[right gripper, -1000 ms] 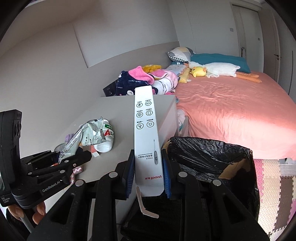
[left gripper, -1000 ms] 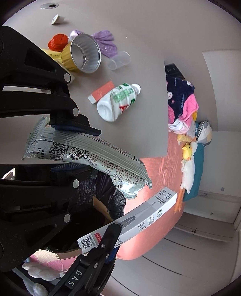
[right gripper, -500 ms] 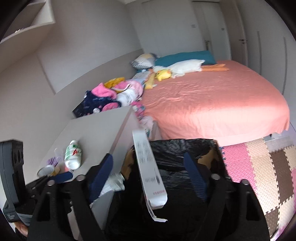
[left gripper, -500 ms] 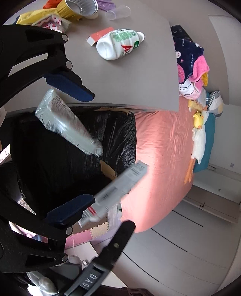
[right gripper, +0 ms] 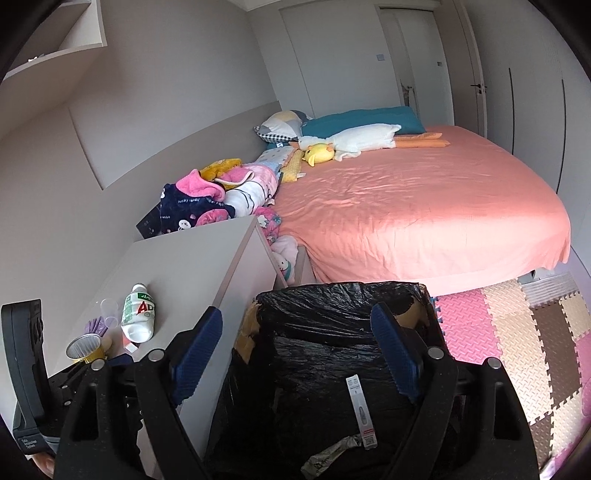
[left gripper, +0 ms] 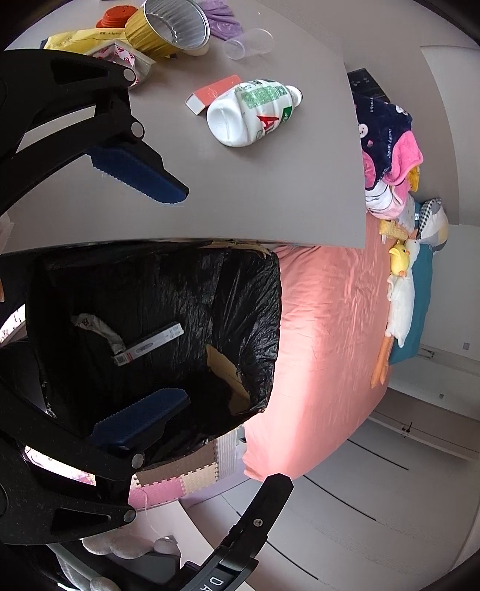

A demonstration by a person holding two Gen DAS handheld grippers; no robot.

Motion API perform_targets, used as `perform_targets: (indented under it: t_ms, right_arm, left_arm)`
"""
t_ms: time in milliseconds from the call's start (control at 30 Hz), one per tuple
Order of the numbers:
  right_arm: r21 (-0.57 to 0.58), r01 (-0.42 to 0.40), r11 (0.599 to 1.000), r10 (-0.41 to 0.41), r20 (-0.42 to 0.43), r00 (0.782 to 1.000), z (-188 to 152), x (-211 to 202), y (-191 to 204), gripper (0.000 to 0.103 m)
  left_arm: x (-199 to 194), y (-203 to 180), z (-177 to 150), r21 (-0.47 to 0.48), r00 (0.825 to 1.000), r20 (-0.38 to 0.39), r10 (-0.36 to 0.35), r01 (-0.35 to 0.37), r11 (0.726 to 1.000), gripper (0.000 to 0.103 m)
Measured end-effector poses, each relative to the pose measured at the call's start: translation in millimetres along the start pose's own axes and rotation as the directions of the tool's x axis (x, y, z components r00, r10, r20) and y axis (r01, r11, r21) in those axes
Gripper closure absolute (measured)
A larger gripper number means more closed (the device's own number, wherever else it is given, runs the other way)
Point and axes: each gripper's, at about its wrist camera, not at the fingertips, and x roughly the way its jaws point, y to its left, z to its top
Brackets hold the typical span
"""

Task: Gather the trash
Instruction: 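Move both open tools back over the table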

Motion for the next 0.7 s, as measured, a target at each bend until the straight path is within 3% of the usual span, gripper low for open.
perform_targets:
  t_ms: [400, 700]
  right_arm:
    - [-0.071, -0.072, 0.995, 0.069, -0.048, 0.996, -9.4, 14.0, 45.1, 0.020]
    - [-0.127, -0.134, 0.983, 0.123, -0.091, 0.988, -18.9, 28.1, 84.0, 0.020]
  left_arm:
    - [-19.2, 37.6, -11.5, -0.067, 0.998, 0.018, 0.064, -0.063, 0.996, 0.006]
    - [-39.0, 72.1, -24.1, -0.129, 0.988, 0.033, 0.151, -0.145, 0.981, 0.006]
